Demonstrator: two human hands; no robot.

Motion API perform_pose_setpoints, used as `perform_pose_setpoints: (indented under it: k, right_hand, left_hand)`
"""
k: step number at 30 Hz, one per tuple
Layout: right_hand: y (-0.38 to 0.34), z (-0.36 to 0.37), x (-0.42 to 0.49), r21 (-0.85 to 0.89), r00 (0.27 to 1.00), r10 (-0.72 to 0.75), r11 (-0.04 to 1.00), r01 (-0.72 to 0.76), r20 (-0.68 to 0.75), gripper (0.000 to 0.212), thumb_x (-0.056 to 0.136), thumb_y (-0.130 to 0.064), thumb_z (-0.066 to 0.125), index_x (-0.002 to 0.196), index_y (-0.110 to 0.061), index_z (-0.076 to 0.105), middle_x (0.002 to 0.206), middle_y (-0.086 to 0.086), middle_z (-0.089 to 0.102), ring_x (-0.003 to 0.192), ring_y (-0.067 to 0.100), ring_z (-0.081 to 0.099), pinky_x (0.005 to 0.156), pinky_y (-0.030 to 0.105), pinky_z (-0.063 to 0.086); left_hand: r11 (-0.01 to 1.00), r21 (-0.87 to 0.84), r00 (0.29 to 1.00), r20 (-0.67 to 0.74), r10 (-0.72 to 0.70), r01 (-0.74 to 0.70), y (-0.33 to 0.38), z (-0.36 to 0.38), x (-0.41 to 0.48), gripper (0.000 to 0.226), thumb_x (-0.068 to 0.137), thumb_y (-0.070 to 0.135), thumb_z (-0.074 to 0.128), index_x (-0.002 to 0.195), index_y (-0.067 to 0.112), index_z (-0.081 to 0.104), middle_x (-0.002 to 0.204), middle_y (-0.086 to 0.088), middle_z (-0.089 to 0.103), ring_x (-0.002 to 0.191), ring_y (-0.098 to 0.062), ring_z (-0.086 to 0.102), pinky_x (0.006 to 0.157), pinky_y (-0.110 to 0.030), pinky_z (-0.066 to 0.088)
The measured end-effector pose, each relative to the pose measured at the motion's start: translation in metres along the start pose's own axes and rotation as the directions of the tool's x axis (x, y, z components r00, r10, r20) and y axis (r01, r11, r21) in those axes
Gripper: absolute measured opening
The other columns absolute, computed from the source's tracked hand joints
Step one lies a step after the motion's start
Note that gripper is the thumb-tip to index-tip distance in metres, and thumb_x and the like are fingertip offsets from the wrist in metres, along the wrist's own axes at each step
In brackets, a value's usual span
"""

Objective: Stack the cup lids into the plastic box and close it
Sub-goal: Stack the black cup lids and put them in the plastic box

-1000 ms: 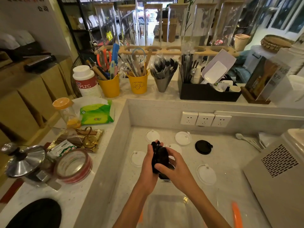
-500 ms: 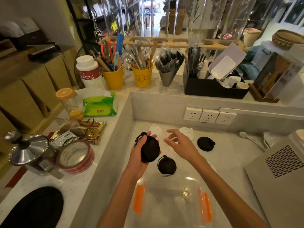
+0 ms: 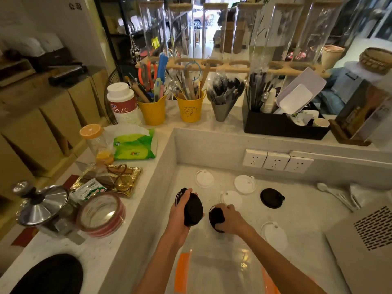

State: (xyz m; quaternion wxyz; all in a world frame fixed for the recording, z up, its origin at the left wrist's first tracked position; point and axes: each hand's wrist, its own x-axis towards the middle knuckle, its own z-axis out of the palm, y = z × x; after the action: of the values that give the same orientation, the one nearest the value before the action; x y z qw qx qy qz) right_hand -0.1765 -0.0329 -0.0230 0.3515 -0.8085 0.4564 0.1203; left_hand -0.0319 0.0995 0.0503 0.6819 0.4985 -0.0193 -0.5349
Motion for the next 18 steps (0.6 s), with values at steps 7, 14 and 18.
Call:
perform_pose_setpoints:
  k: [7, 14, 18]
  right_hand:
    - [-0.015, -0.062, -0.078, 0.743, 0.992, -0.117, 0.659, 0.120, -0.056, 0.057, 0.082, -0.049, 0.070, 0.134, -0.041, 0.046, 0.119, -0.001, 0.066, 0.096, 0.017, 0.074, 0.080, 0.028, 0.061]
    - [-0.012, -0.066, -0.112, 0.669, 0.963, -0.155, 0.694, 0.266, -0.221, 0.048, 0.086, -0.038, 0.071, 0.126, -0.051, 0.048, 0.122, -0.010, 0.056, 0.096, 0.012, 0.072, 0.074, 0.020, 0.059]
    - [-0.004, -0.065, -0.117, 0.665, 0.946, -0.138, 0.682, 0.305, -0.293, 0.054, 0.079, -0.041, 0.074, 0.125, -0.053, 0.049, 0.123, -0.010, 0.057, 0.095, 0.011, 0.073, 0.084, 0.030, 0.061]
  left_hand:
    - [0.912, 0.404, 0.998, 0.017, 0.061, -0.062, -0.014, 0.037, -0.003, 0.059, 0.083, 0.071, 0.056, 0.128, 0.033, 0.056, 0.124, -0.007, 0.067, 0.108, -0.027, 0.067, 0.078, -0.039, 0.059]
    - [0.934, 0.351, 0.982, 0.190, -0.006, -0.062, -0.033, 0.077, -0.012, 0.073, 0.069, 0.083, 0.047, 0.128, 0.041, 0.061, 0.117, -0.001, 0.075, 0.102, -0.023, 0.075, 0.072, -0.035, 0.062]
    - [0.934, 0.357, 0.981, 0.192, -0.038, -0.034, -0.037, 0.086, -0.014, 0.078, 0.070, 0.082, 0.044, 0.132, 0.038, 0.059, 0.123, -0.004, 0.072, 0.110, -0.024, 0.071, 0.069, -0.028, 0.061]
